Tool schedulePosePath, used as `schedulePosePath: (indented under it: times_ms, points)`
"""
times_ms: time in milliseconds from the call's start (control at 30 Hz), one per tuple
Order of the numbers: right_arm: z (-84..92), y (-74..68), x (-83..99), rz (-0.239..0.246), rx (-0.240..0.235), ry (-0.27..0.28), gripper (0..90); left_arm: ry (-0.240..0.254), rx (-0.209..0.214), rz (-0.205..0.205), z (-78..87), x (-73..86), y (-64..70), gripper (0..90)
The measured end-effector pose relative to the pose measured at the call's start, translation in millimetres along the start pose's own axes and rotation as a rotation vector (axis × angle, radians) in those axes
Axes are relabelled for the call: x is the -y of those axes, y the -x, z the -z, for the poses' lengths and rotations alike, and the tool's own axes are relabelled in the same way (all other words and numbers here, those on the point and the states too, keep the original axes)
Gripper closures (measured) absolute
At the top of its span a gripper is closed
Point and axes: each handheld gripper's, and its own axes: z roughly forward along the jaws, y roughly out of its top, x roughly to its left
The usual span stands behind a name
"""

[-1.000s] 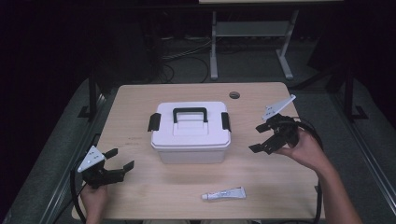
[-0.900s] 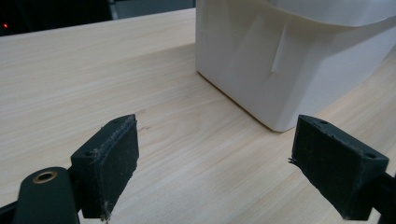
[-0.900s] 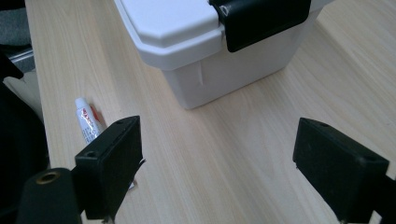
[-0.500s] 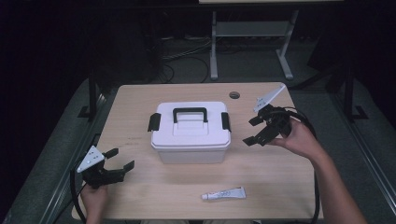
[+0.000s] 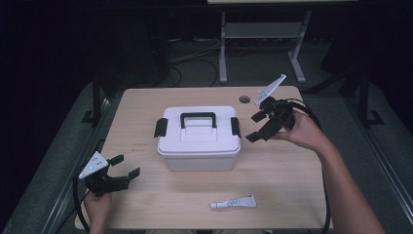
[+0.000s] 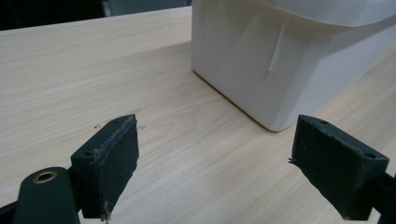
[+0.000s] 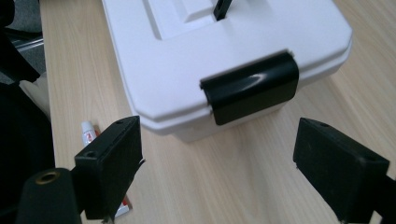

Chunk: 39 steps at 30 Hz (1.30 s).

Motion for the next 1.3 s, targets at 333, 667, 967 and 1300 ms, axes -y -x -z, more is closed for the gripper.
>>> schedulePosePath:
  times_ms: [333, 667, 967, 1300]
  points:
    - [-8.8, 7.9, -23.5, 0.016, -0.042, -0.020, 14.9, 0.007, 0.006, 0.015, 0.4, 0.9, -3.1, 14.1]
    - [-17.3, 14.9, -40.8, 0.025, -0.067, -0.014, 14.9, 0.003, 0.007, 0.018, 0.7, 1.1, -4.4, 14.1]
    - [-22.9, 19.5, -62.0, 0.032, -0.090, -0.023, 14.9, 0.011, 0.009, 0.026, 1.5, 1.5, -5.8, 14.1]
    - [-31.6, 20.9, -82.7, 0.057, -0.096, -0.058, 14.9, 0.013, 0.008, 0.025, 2.3, 1.6, -6.2, 14.1]
